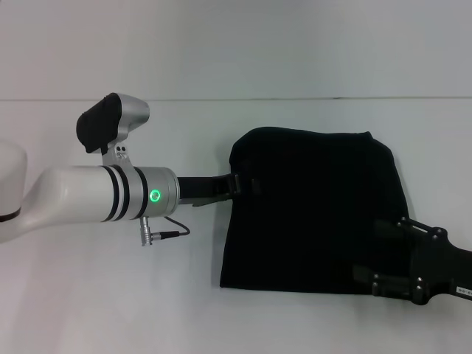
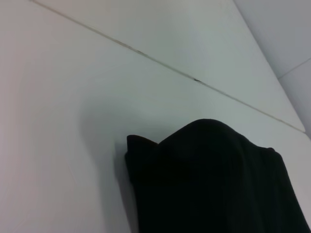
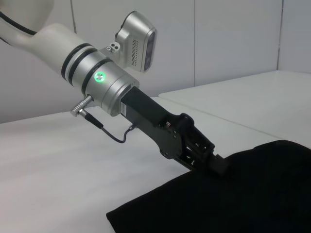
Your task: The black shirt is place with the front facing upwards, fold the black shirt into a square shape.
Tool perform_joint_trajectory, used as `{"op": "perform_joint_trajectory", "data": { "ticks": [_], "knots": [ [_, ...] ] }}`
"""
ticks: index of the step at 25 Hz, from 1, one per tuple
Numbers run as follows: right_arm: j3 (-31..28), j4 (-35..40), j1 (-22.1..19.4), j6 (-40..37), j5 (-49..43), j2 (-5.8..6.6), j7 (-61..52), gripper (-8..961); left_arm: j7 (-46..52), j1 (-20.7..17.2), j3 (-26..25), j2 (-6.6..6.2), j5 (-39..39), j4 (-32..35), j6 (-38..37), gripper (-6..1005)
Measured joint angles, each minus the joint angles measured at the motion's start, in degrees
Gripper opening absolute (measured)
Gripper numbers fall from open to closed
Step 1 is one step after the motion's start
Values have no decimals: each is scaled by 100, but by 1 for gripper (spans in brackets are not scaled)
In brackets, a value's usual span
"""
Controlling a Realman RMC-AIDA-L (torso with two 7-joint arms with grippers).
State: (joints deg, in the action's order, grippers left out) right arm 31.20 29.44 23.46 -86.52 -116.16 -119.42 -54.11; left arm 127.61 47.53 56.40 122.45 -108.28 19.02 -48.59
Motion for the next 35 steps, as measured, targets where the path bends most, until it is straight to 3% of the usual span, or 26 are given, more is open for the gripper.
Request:
{"op": "perform_joint_trajectory", "data": {
  "ticks": [13, 16, 25, 30, 35],
  "knots": [
    [-8, 0, 61, -6, 6, -2, -3, 931, 1, 18, -29, -33, 31, 2, 40, 79],
    [-35, 0, 92, -6, 6, -2, -3, 931, 9, 33, -44, -75, 31, 35, 49, 89],
    [-147, 0, 153, 14, 6, -2, -3, 931, 94, 1, -78, -432, 47, 85, 265, 118],
    [-150, -6, 175, 44, 30, -2, -3, 931, 121, -238, -354, -467, 53, 99, 80, 134],
    [-150, -36, 193, 65, 53, -2, -2, 931, 32, -488, -724, -405, 60, 195, -172, 151]
  ]
}}
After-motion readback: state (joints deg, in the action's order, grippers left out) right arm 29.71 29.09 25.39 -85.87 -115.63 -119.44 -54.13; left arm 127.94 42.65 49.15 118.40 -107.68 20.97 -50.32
